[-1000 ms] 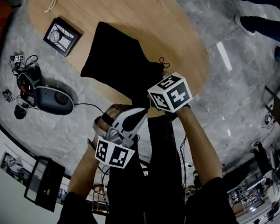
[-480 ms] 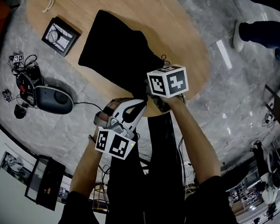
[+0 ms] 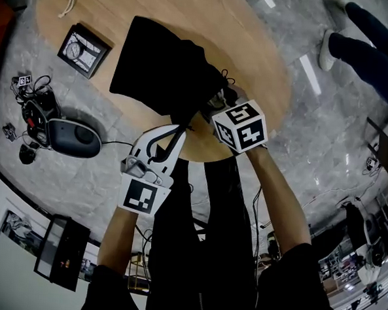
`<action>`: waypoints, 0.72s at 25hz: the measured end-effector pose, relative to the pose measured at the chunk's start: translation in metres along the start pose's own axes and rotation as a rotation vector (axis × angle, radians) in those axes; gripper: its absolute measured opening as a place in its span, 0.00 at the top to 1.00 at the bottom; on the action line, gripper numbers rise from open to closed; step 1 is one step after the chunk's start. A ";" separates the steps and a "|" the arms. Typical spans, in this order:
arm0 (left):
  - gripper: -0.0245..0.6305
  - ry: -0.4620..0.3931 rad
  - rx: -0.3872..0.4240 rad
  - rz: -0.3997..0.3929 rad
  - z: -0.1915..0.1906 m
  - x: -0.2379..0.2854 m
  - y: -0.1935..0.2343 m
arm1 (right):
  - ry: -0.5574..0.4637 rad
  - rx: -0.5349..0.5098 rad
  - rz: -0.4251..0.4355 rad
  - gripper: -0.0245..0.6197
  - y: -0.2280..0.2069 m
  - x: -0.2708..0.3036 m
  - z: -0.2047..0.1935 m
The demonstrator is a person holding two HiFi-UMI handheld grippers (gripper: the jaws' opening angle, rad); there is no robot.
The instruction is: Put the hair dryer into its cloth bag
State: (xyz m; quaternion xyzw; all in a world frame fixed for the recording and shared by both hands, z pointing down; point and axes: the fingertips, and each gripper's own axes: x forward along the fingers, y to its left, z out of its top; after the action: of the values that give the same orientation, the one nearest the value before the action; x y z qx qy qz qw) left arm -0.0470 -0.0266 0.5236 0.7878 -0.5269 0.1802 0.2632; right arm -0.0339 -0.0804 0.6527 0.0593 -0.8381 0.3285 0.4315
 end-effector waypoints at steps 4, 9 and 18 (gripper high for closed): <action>0.93 0.020 0.020 -0.015 -0.004 0.004 -0.005 | -0.025 0.006 -0.007 0.50 -0.011 -0.023 -0.009; 0.93 0.072 0.038 -0.004 -0.022 0.008 -0.016 | 0.121 -0.019 0.044 0.50 -0.004 -0.005 -0.045; 0.93 0.293 0.095 0.045 -0.094 0.017 -0.026 | -0.022 -0.117 0.001 0.85 0.028 -0.030 -0.004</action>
State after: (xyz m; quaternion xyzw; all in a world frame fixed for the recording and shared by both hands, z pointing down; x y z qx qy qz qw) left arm -0.0176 0.0255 0.6019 0.7527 -0.4911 0.3239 0.2955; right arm -0.0233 -0.0620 0.6169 0.0371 -0.8604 0.2785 0.4251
